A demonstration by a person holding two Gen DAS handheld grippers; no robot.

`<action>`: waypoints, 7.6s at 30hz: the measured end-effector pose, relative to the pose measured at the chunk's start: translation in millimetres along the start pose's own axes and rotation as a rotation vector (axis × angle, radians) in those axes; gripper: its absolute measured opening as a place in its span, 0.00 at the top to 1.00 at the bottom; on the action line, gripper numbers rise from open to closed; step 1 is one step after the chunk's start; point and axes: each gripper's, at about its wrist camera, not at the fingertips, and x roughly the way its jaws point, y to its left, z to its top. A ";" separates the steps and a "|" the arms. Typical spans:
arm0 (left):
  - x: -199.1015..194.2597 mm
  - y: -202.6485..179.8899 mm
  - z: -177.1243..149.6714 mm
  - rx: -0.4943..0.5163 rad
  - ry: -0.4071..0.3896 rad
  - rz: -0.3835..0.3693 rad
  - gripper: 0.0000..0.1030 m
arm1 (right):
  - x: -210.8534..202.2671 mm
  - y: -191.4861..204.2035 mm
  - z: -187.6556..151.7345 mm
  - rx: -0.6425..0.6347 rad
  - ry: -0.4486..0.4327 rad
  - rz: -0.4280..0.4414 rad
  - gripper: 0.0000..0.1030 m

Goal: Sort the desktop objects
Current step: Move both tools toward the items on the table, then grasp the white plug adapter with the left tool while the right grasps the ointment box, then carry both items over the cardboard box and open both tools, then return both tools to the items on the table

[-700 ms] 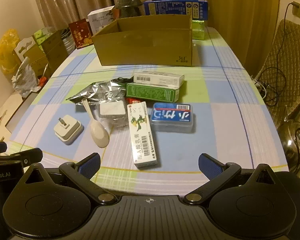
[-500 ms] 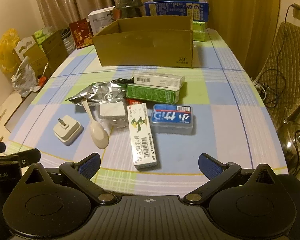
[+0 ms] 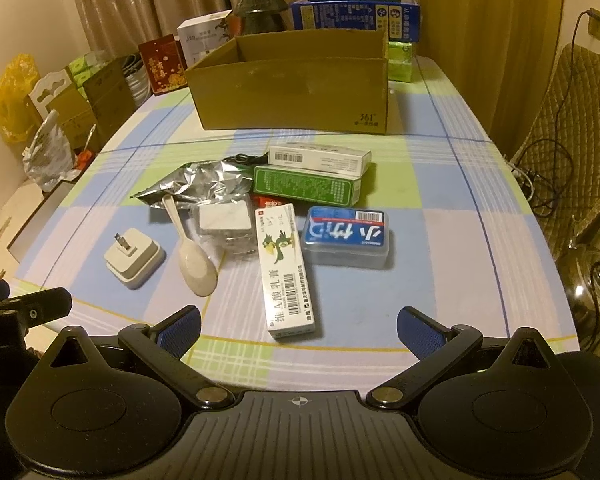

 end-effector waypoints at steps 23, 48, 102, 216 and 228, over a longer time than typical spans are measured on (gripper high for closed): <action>-3.6 6.5 8.7 0.012 -0.029 0.007 0.01 | 4.8 -4.1 0.4 0.015 0.003 0.025 0.02; 62.7 40.9 36.6 0.269 0.014 -0.141 0.01 | 56.7 8.7 3.9 -0.132 0.021 0.041 0.02; 116.4 -8.3 172.8 0.397 0.018 -0.195 0.42 | 56.5 -1.7 122.3 -0.124 -0.119 0.049 0.65; 85.1 18.2 64.6 0.081 0.056 -0.131 0.06 | 64.8 -35.1 28.9 0.016 -0.074 -0.052 0.02; 136.6 -1.6 61.8 0.084 0.146 -0.201 0.17 | 111.7 -38.3 32.2 -0.031 -0.064 -0.073 0.02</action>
